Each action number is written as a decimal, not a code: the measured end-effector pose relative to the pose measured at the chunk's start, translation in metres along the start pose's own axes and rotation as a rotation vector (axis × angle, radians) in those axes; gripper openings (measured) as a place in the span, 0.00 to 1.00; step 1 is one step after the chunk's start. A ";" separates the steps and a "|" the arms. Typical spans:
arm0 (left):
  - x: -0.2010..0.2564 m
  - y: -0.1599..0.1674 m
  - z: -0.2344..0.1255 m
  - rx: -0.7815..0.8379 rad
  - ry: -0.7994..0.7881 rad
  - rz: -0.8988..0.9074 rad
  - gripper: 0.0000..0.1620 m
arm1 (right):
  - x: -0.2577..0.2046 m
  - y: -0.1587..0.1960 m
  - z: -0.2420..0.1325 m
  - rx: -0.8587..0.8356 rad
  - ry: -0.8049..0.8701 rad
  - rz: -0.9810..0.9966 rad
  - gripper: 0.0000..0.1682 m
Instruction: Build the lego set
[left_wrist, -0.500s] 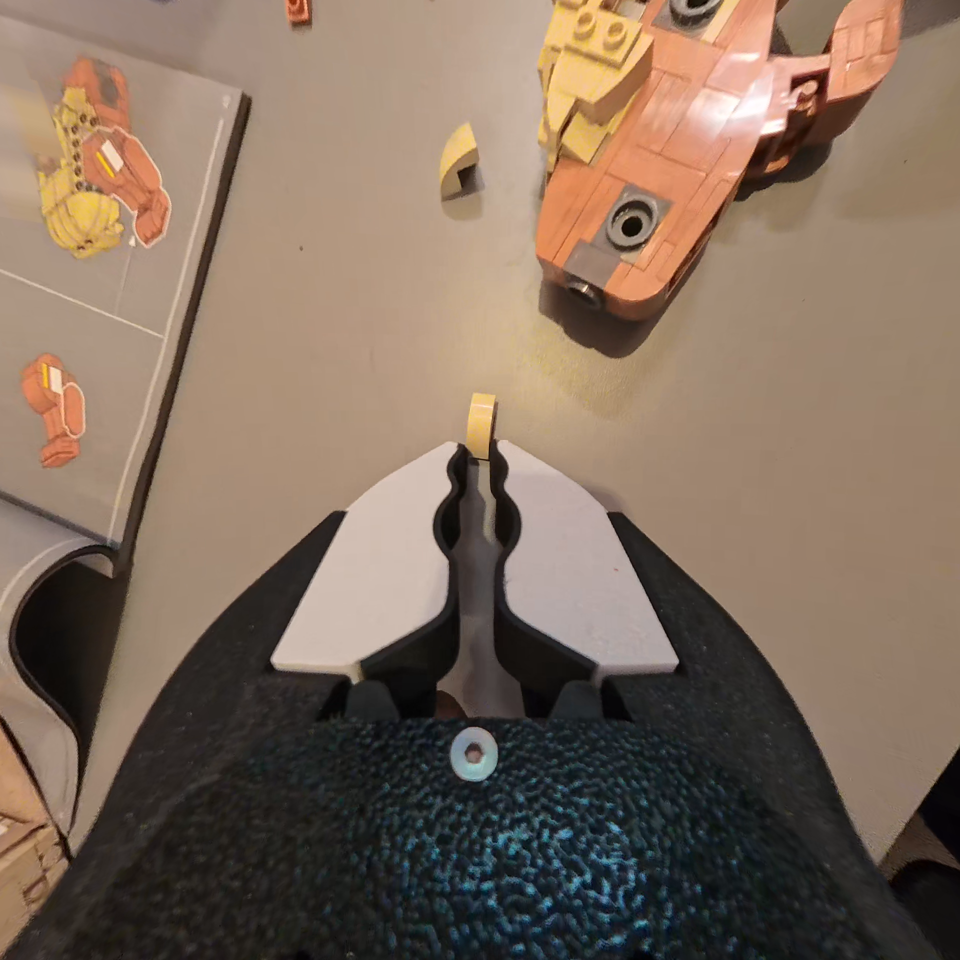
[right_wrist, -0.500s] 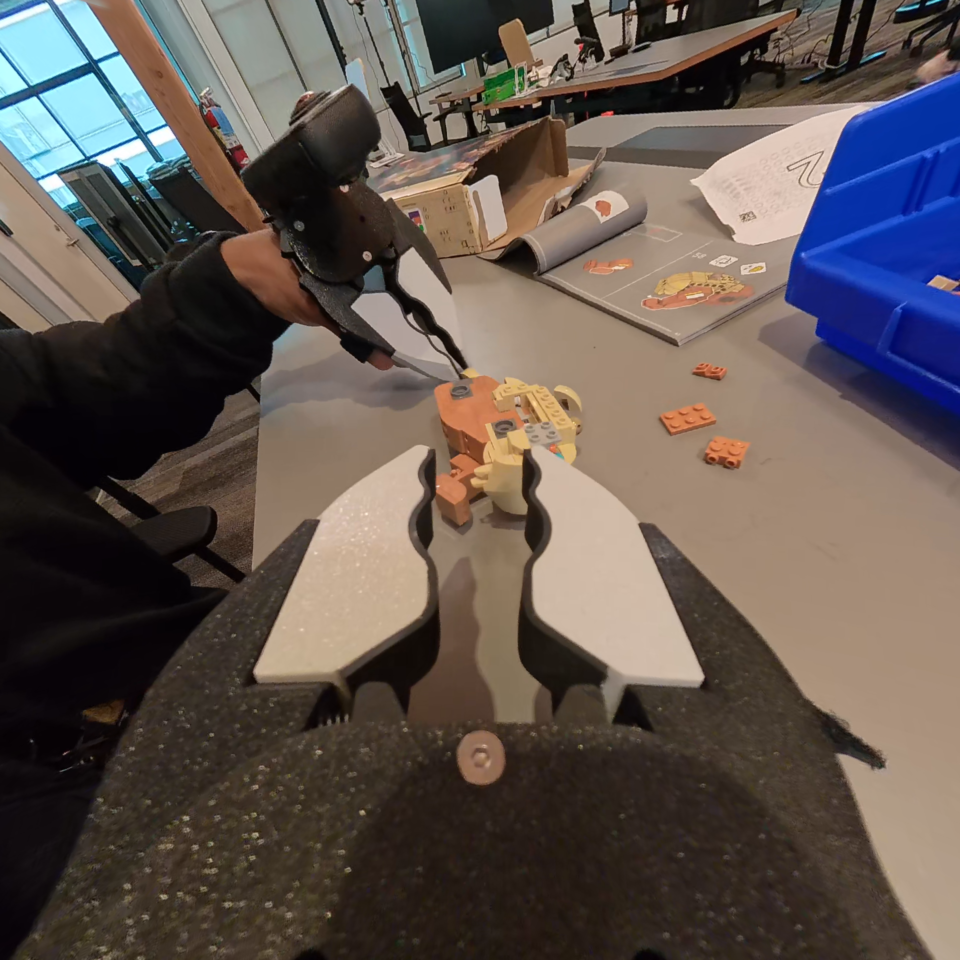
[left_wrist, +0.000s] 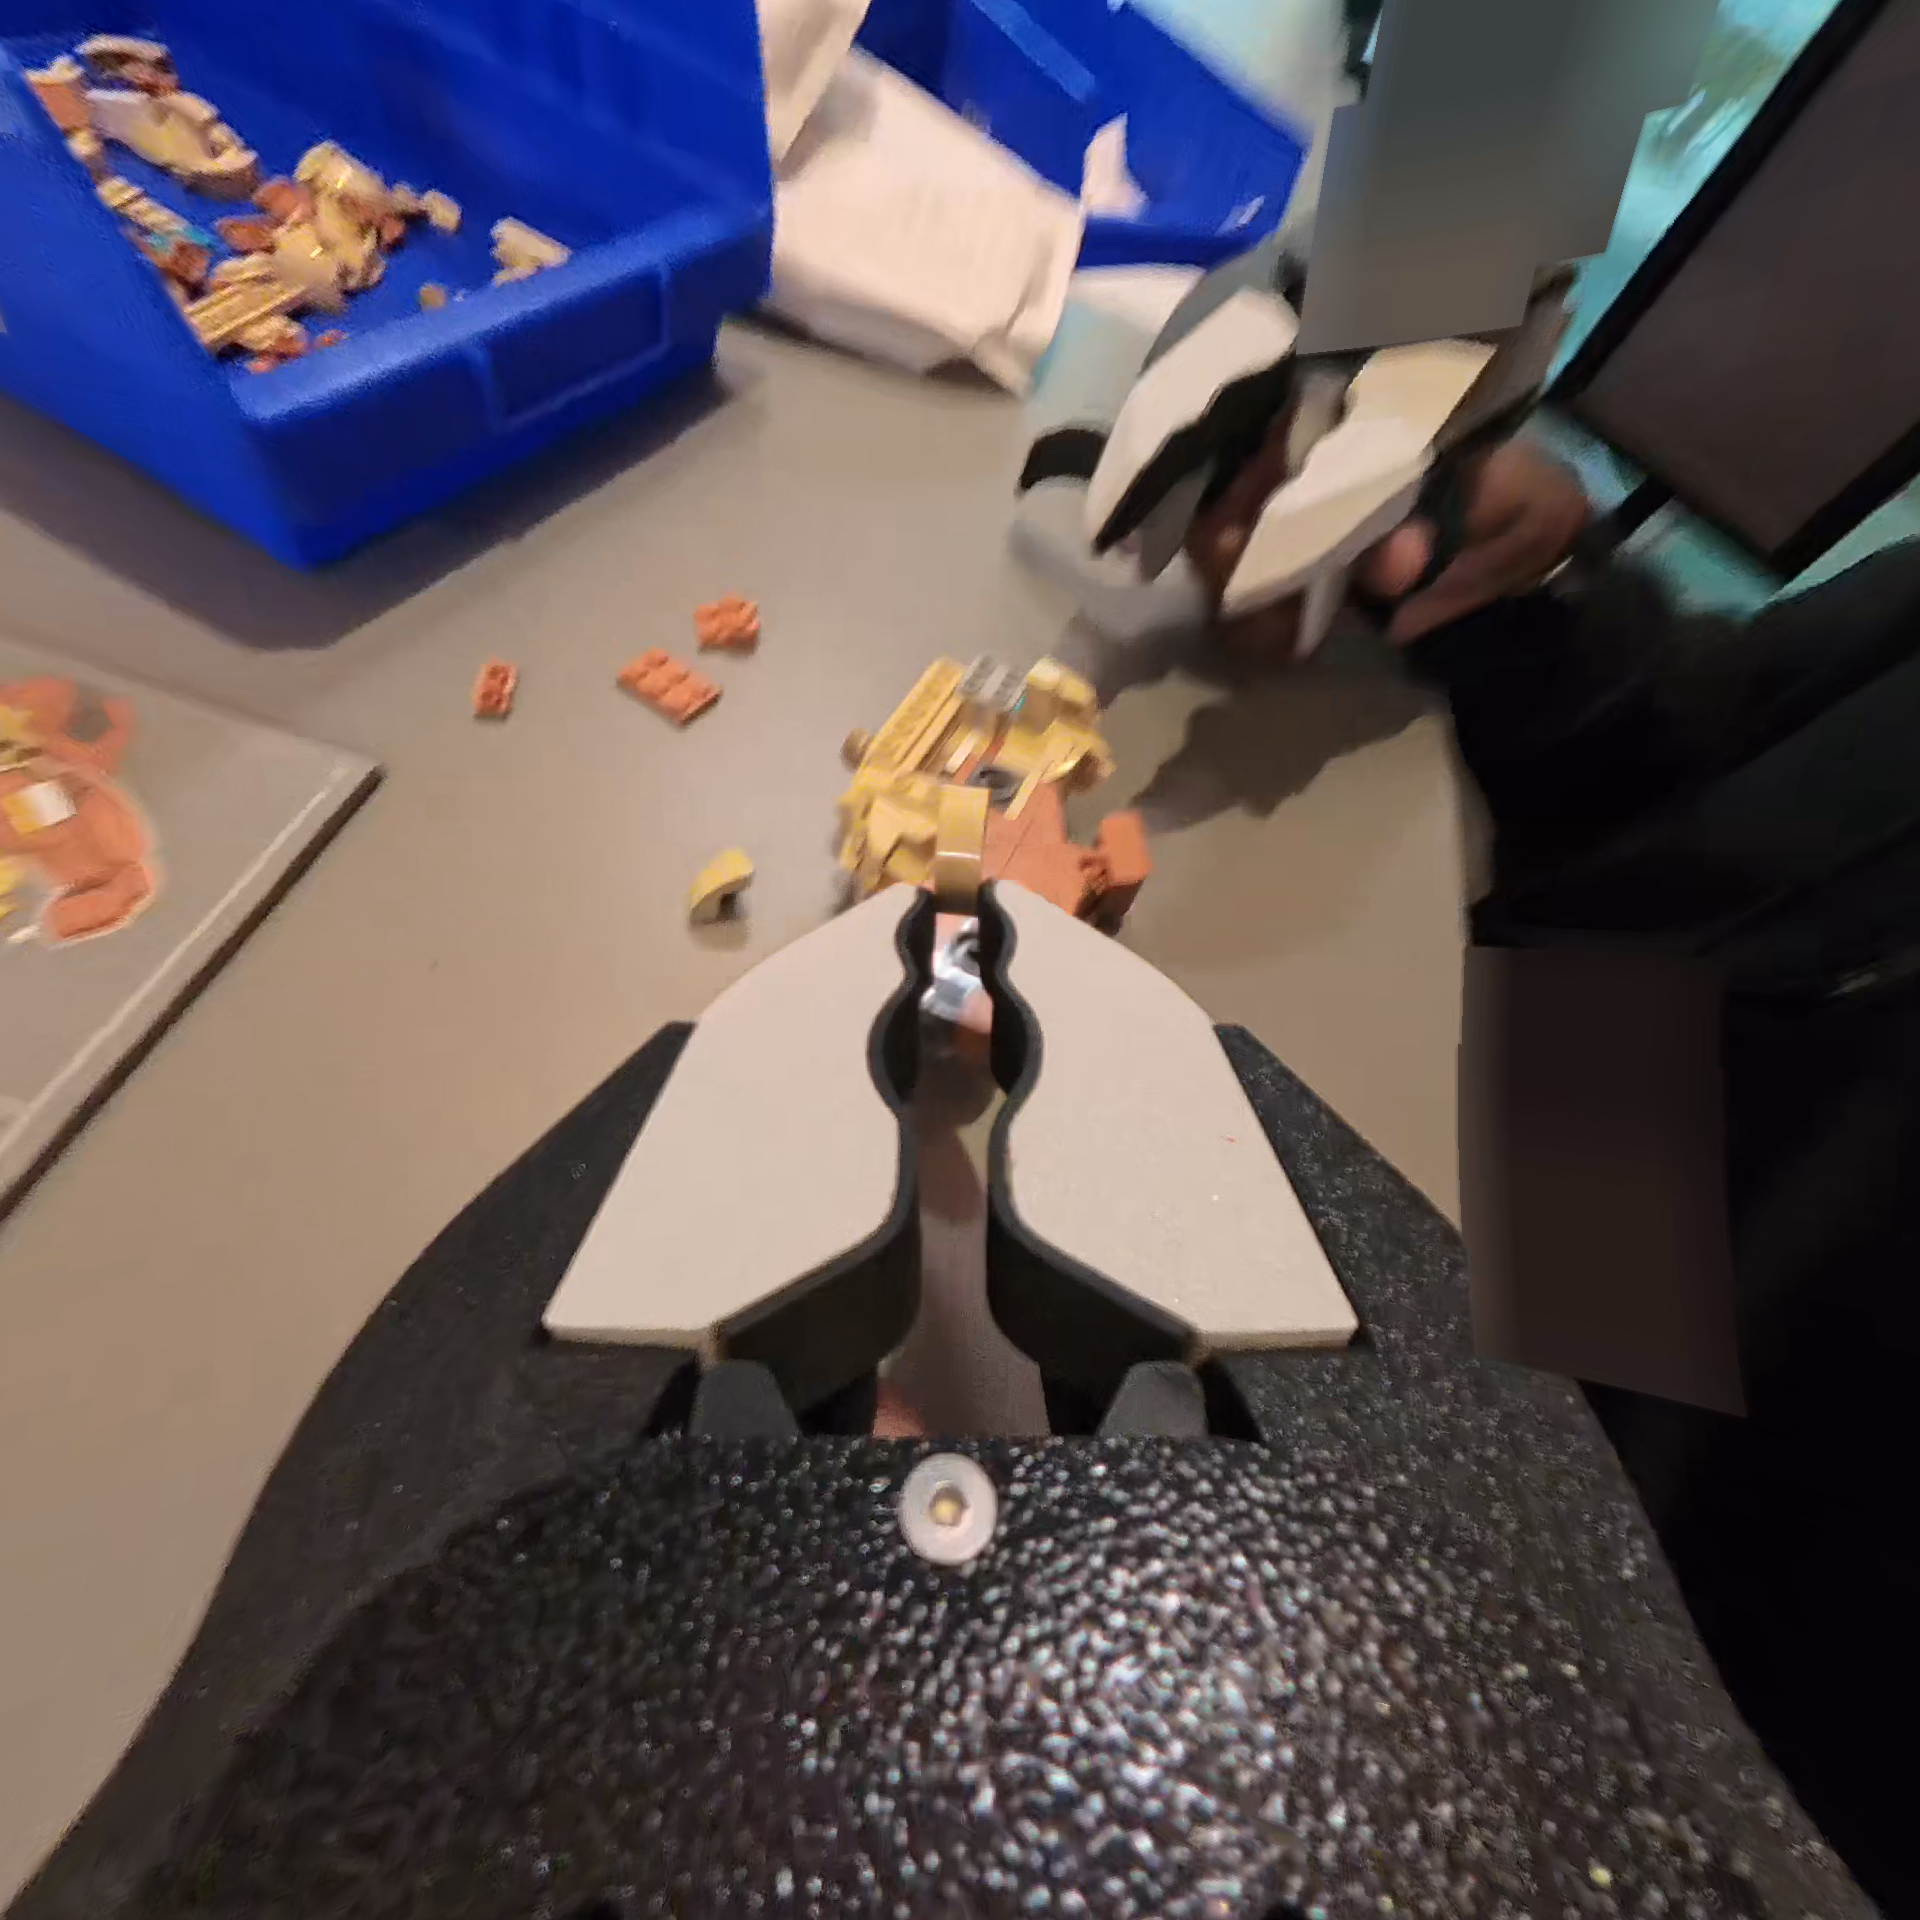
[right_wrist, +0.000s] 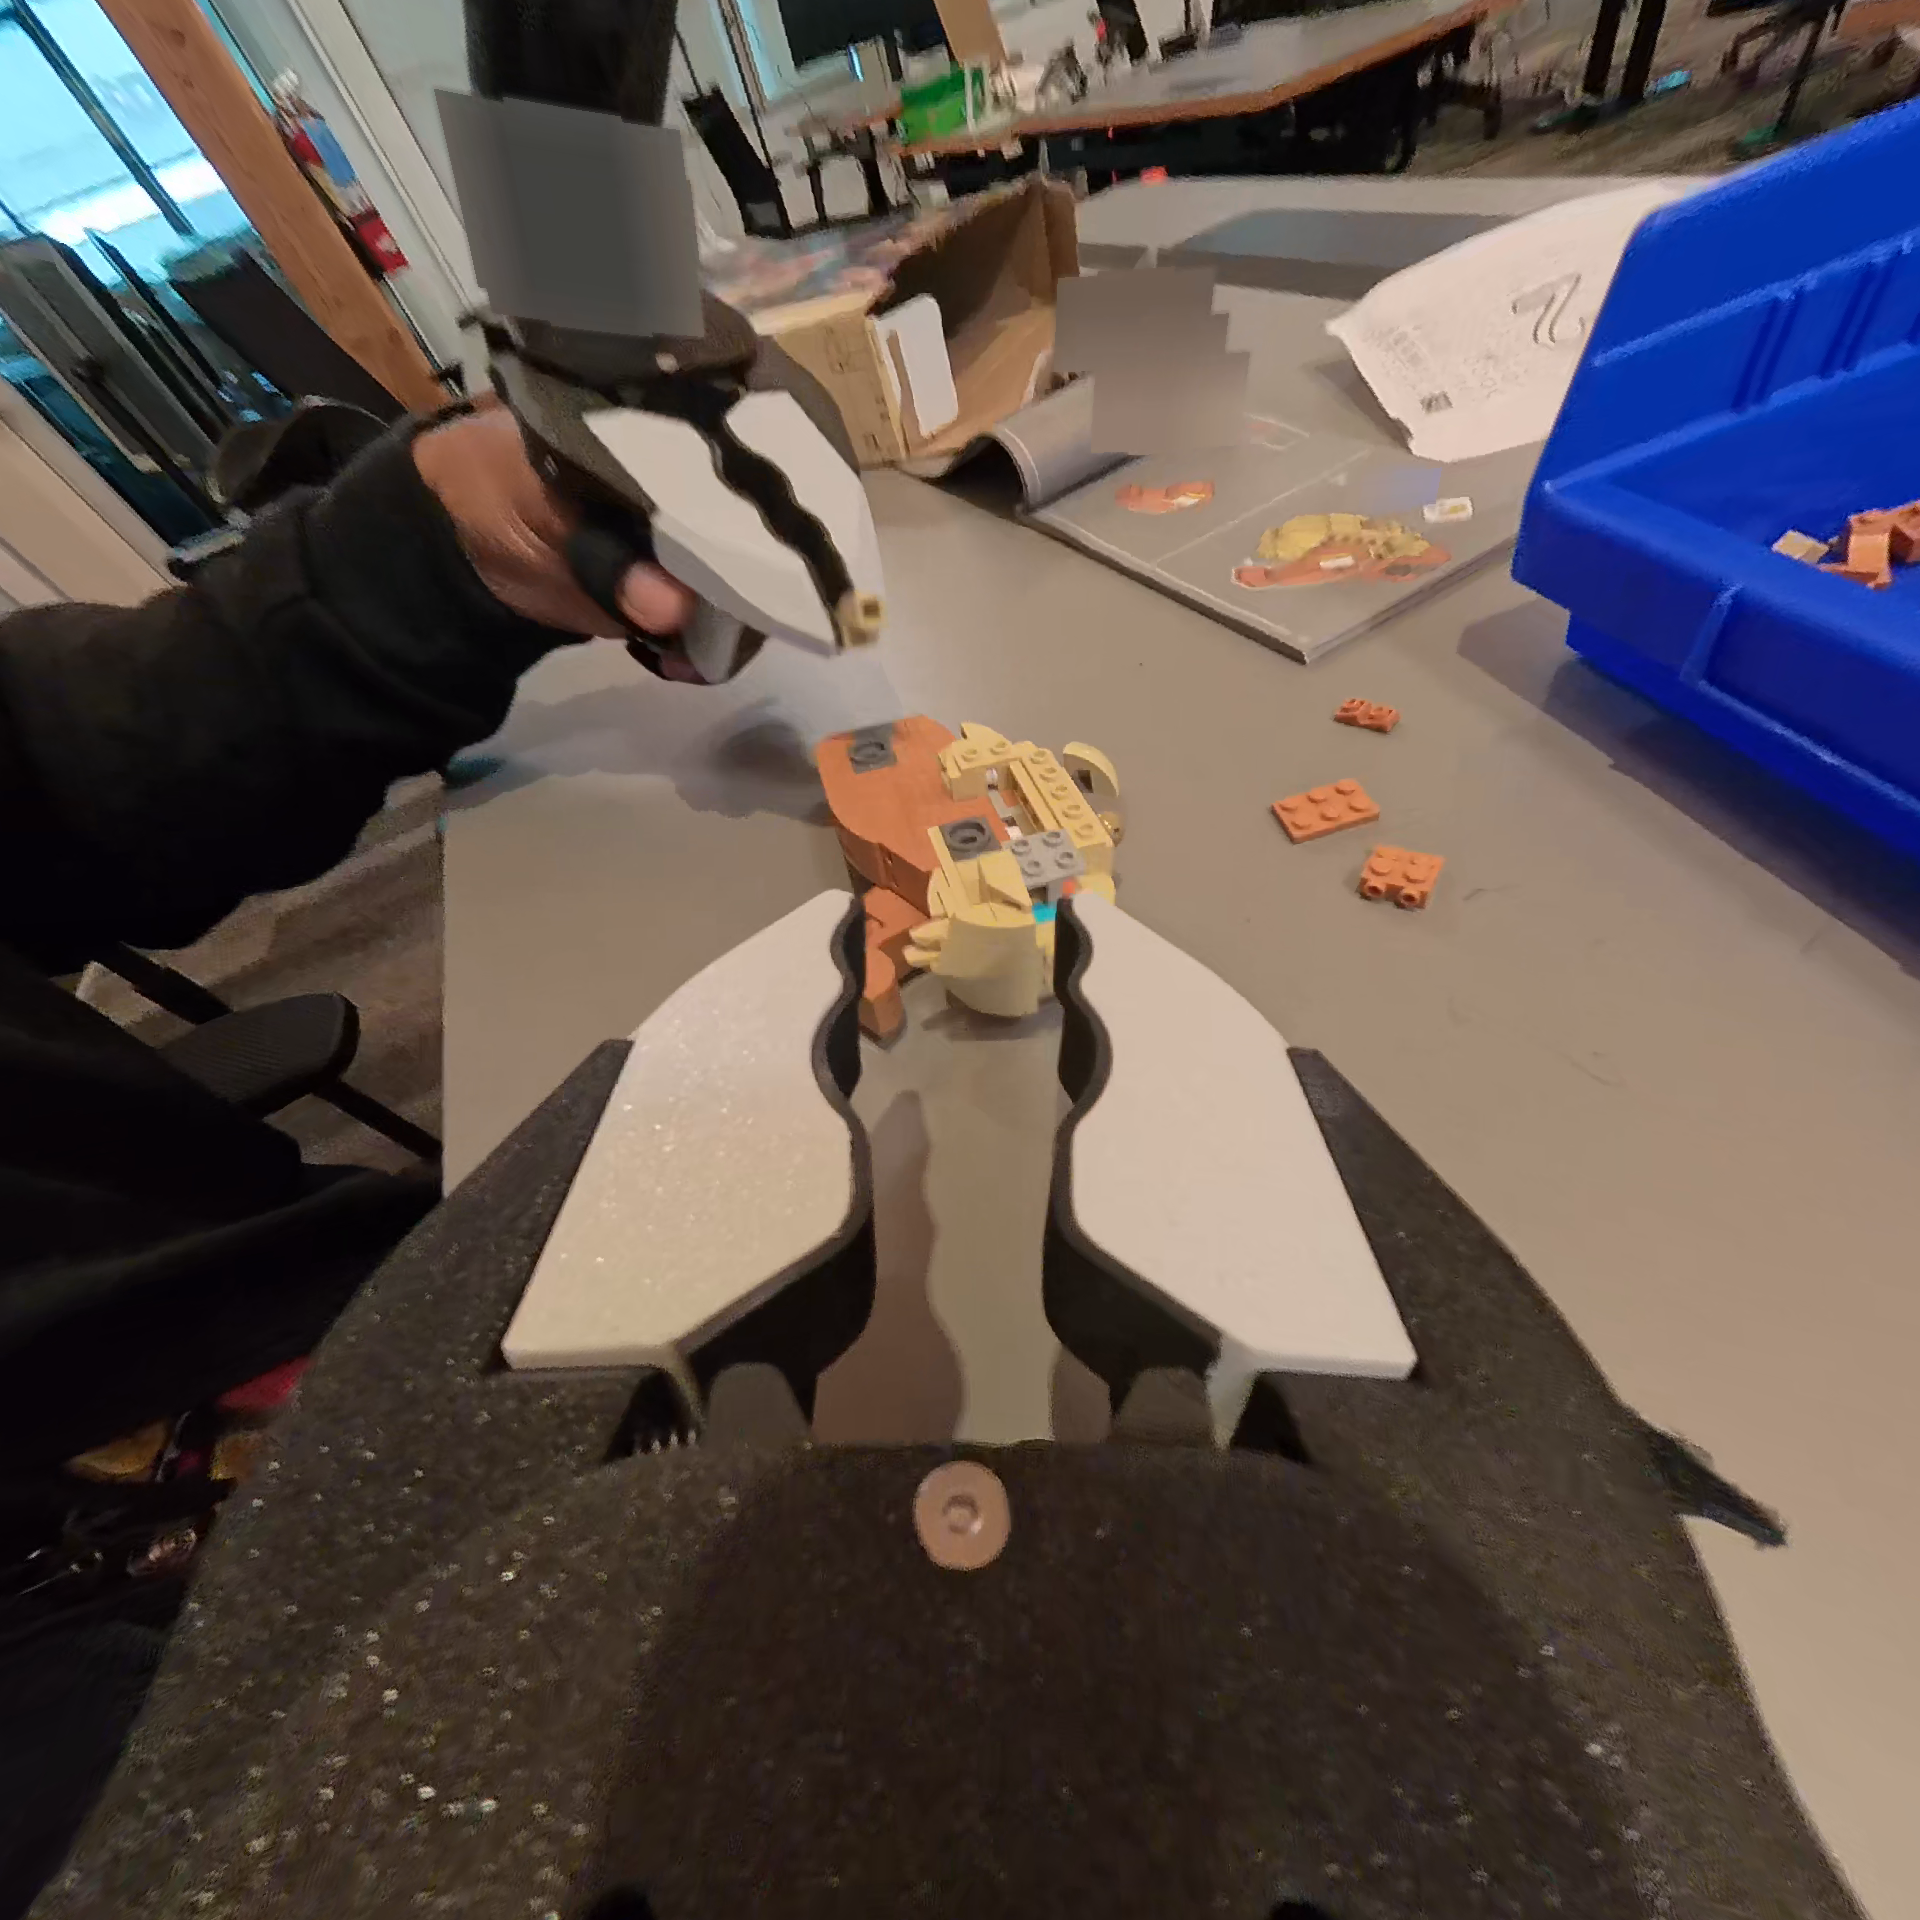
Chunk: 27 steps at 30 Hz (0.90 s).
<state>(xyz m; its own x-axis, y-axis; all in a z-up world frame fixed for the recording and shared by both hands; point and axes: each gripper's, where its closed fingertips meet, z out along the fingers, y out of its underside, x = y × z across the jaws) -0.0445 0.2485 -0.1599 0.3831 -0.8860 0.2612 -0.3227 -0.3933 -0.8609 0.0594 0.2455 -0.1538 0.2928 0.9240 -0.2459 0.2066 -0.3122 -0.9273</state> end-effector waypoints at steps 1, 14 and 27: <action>0.004 -0.006 0.002 0.042 0.049 -0.037 0.05 | 0.002 0.003 0.001 -0.030 0.016 0.000 0.21; -0.004 0.001 0.020 0.004 0.058 -0.054 0.05 | 0.032 0.051 0.005 -0.418 0.158 -0.022 0.23; -0.007 0.021 0.028 -0.102 0.024 0.021 0.05 | 0.014 0.054 0.043 -0.509 0.054 -0.099 0.20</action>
<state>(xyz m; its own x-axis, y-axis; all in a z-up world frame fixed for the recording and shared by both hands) -0.0296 0.2531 -0.1924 0.3545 -0.8997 0.2548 -0.4178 -0.3962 -0.8176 0.0345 0.2511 -0.2190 0.2939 0.9461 -0.1363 0.6597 -0.3039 -0.6873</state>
